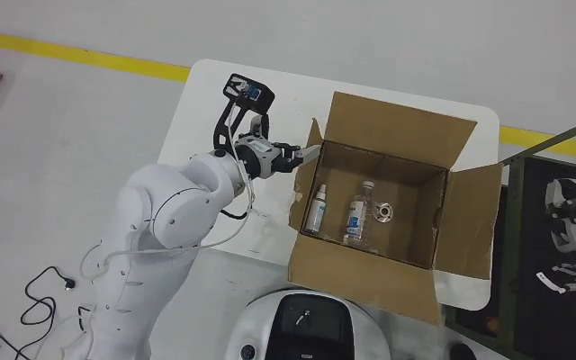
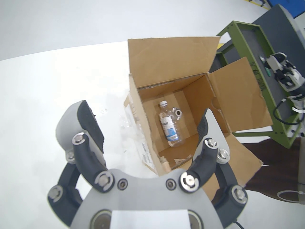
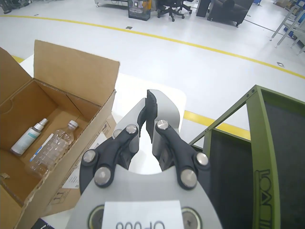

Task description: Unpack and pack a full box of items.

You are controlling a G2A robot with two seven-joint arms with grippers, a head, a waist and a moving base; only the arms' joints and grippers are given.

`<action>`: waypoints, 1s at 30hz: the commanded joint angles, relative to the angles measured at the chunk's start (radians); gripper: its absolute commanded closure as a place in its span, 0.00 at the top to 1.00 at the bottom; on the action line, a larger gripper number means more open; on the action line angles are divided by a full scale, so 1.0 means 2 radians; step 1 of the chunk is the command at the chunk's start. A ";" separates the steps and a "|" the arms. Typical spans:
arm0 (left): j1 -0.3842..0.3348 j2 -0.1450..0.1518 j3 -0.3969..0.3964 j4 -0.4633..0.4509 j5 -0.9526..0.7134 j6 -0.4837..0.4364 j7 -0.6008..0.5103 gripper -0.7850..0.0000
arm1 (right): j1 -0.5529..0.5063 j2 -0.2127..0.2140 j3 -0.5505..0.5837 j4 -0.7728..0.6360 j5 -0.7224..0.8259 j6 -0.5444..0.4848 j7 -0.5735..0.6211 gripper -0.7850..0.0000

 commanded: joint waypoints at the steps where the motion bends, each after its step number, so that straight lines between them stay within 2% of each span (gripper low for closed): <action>1: 0.008 0.002 -0.005 -0.007 0.025 -0.001 0.000 1.00 | -0.006 -0.001 0.004 0.008 0.005 -0.008 -0.008 0.00; 4: 0.020 0.007 -0.008 -0.011 0.080 -0.014 -0.012 0.07 | -0.014 -0.002 0.007 0.016 0.008 -0.020 -0.020 0.00; 5: 0.024 0.008 -0.006 -0.012 0.094 -0.017 -0.017 0.00 | -0.016 -0.003 0.007 0.018 0.008 -0.025 -0.024 0.00; 7: 0.033 0.009 -0.002 -0.009 0.109 -0.021 -0.027 0.00 | -0.019 -0.003 0.004 0.022 0.007 -0.035 -0.032 0.00; 10: 0.042 0.009 0.000 -0.009 0.097 -0.004 -0.038 0.00 | -0.021 -0.004 -0.004 0.028 0.001 -0.049 -0.040 0.00; 15: 0.046 0.006 0.026 -0.006 0.098 0.004 -0.040 0.00 | -0.022 -0.005 -0.023 0.033 -0.006 -0.060 -0.046 0.00; 22: 0.036 0.001 0.061 0.019 0.096 -0.009 -0.029 0.00 | -0.019 -0.007 -0.063 0.034 -0.008 -0.076 -0.054 0.00; 30: 0.015 -0.006 0.076 0.036 0.018 -0.038 -0.007 0.00 | -0.014 -0.009 -0.109 0.023 -0.031 -0.077 -0.065 0.00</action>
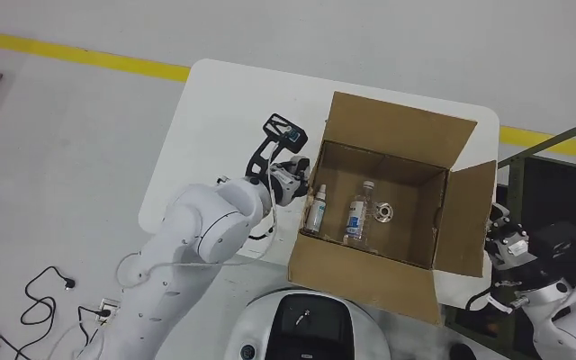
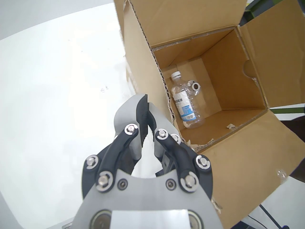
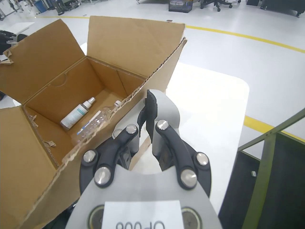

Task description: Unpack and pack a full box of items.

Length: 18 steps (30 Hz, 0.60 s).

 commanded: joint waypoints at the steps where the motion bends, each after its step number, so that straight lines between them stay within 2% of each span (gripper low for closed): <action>1: -0.005 -0.001 0.003 0.009 -0.021 -0.010 0.004 0.00 | 0.002 0.000 -0.010 -0.002 -0.005 0.000 -0.003 0.00; 6: -0.013 -0.004 0.007 0.028 -0.069 -0.032 0.012 0.00 | 0.012 -0.001 -0.035 0.000 -0.014 -0.002 0.005 0.00; 13: -0.018 -0.005 0.007 0.039 -0.097 -0.044 0.017 0.00 | 0.033 -0.001 -0.071 0.013 -0.041 0.006 0.022 0.00; 18: -0.025 -0.005 0.013 0.041 -0.103 -0.052 0.018 0.00 | 0.047 -0.001 -0.094 0.014 -0.072 0.026 0.055 0.00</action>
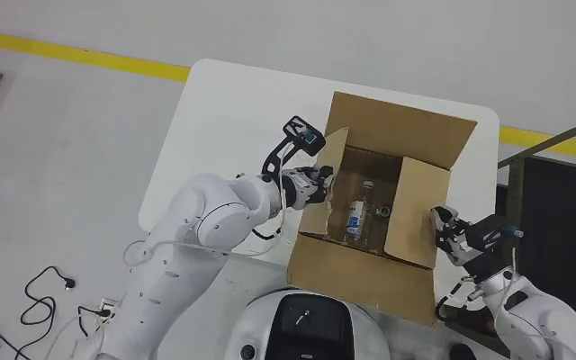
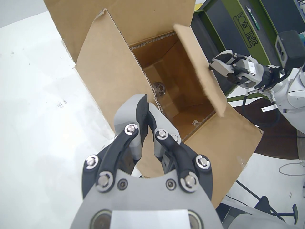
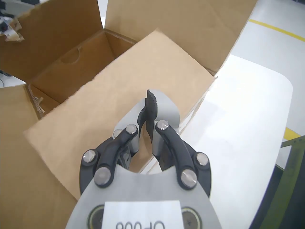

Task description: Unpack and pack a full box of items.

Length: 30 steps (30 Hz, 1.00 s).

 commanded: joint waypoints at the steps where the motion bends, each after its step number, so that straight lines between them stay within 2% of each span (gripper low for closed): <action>1: -0.003 0.000 0.001 0.000 -0.001 -0.004 0.000 0.00 | 0.006 0.000 -0.008 0.000 -0.001 0.003 0.008 0.00; 10: -0.005 0.002 -0.005 -0.004 -0.022 -0.021 -0.001 0.00 | 0.014 0.000 -0.015 -0.005 0.009 0.007 0.012 0.00; 18: -0.017 -0.001 0.017 0.013 -0.051 -0.040 0.002 0.00 | 0.001 0.001 0.045 -0.020 0.054 0.019 -0.001 0.00; 30: -0.064 -0.019 0.090 0.105 -0.063 -0.032 0.017 0.00 | -0.011 0.002 0.124 -0.021 0.099 0.044 -0.006 0.00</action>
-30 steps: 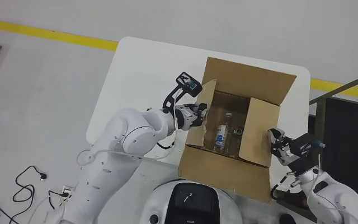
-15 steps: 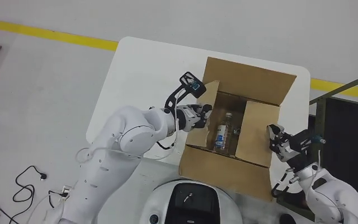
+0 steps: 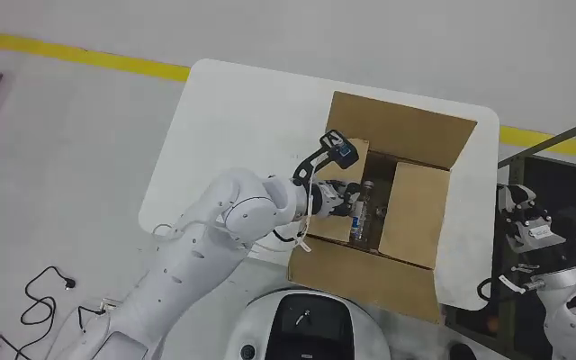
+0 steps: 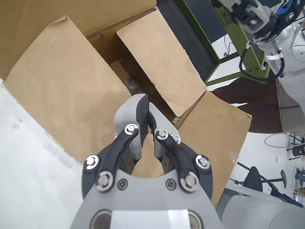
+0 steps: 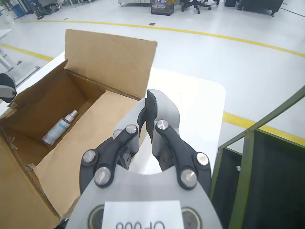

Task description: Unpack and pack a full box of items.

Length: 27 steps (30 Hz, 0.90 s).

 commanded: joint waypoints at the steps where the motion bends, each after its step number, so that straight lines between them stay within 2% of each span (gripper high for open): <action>1: -0.009 -0.004 0.015 0.024 0.006 0.007 0.003 0.00 | -0.001 0.000 0.006 0.000 0.004 0.003 0.000 0.00; 10: -0.041 -0.020 0.058 0.083 0.022 0.046 -0.012 0.00 | -0.006 -0.001 0.012 -0.003 0.003 0.000 0.004 0.00; 15: -0.051 -0.027 0.065 0.107 0.003 0.069 -0.021 0.00 | -0.007 -0.001 0.011 -0.006 0.001 -0.003 0.003 0.00; 24: -0.056 -0.028 0.054 0.092 0.010 0.078 -0.023 0.00 | -0.006 -0.001 0.012 -0.005 0.005 -0.012 0.005 0.00; 25: -0.057 -0.028 0.052 0.085 0.016 0.077 -0.023 0.20 | -0.006 -0.001 0.013 -0.005 0.006 -0.013 0.006 0.00; 26: -0.057 -0.027 0.049 0.078 0.022 0.077 -0.025 0.47 | -0.006 -0.001 0.013 -0.005 0.007 -0.014 0.006 0.00; 27: -0.056 -0.026 0.046 0.070 0.027 0.077 -0.026 0.98 | -0.006 -0.001 0.012 -0.005 0.007 -0.015 0.006 0.00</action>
